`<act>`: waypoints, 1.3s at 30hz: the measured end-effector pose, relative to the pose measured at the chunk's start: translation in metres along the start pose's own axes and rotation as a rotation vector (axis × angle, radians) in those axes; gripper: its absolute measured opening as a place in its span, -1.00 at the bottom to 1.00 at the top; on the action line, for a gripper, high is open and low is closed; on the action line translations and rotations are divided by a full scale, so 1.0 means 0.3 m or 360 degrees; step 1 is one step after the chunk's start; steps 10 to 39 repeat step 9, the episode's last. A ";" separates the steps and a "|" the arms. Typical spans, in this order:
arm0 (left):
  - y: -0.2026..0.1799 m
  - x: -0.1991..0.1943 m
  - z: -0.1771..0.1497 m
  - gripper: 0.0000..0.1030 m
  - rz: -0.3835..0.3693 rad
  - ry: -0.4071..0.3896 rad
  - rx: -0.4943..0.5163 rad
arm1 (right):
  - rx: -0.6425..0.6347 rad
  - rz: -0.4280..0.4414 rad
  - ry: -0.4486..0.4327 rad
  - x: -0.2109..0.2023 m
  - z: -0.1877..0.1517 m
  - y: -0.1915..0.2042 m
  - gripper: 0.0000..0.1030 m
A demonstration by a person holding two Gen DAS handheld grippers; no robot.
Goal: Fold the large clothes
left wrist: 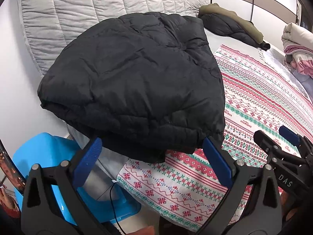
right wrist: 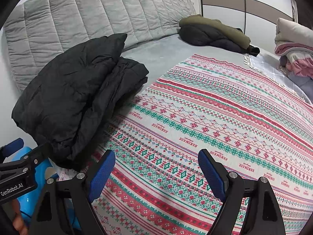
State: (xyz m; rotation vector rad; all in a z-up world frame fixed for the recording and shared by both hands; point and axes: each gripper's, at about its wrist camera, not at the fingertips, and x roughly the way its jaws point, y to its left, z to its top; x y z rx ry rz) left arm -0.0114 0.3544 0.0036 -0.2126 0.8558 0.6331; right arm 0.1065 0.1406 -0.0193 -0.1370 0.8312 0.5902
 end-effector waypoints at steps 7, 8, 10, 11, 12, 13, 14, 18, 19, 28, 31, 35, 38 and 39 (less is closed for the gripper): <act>-0.010 -0.004 -0.007 0.98 0.0014 0.0017 -0.0004 | -0.0008 0.0015 -0.0005 -0.015 0.000 0.005 0.70; -0.012 -0.009 -0.010 0.98 0.0012 0.0014 -0.0005 | -0.0008 0.0019 -0.0011 -0.021 0.000 0.004 0.70; -0.016 -0.011 -0.013 0.98 0.0011 0.0017 -0.0005 | -0.0008 0.0022 -0.0016 -0.027 0.000 0.003 0.70; -0.016 -0.011 -0.013 0.98 0.0011 0.0017 -0.0005 | -0.0008 0.0022 -0.0016 -0.027 0.000 0.003 0.70; -0.016 -0.011 -0.013 0.98 0.0011 0.0017 -0.0005 | -0.0008 0.0022 -0.0016 -0.027 0.000 0.003 0.70; -0.016 -0.011 -0.013 0.98 0.0011 0.0017 -0.0005 | -0.0008 0.0022 -0.0016 -0.027 0.000 0.003 0.70; -0.016 -0.011 -0.013 0.98 0.0011 0.0017 -0.0005 | -0.0008 0.0022 -0.0016 -0.027 0.000 0.003 0.70; -0.016 -0.011 -0.013 0.98 0.0011 0.0017 -0.0005 | -0.0008 0.0022 -0.0016 -0.027 0.000 0.003 0.70; -0.016 -0.011 -0.013 0.98 0.0011 0.0017 -0.0005 | -0.0008 0.0022 -0.0016 -0.027 0.000 0.003 0.70; -0.016 -0.011 -0.013 0.98 0.0011 0.0017 -0.0005 | -0.0008 0.0022 -0.0016 -0.027 0.000 0.003 0.70; -0.016 -0.011 -0.013 0.98 0.0011 0.0017 -0.0005 | -0.0008 0.0022 -0.0016 -0.027 0.000 0.003 0.70; -0.016 -0.011 -0.013 0.98 0.0011 0.0017 -0.0005 | -0.0008 0.0022 -0.0016 -0.027 0.000 0.003 0.70; -0.016 -0.011 -0.013 0.98 0.0011 0.0017 -0.0005 | -0.0008 0.0022 -0.0016 -0.027 0.000 0.003 0.70; -0.016 -0.011 -0.013 0.98 0.0011 0.0017 -0.0005 | -0.0008 0.0022 -0.0016 -0.027 0.000 0.003 0.70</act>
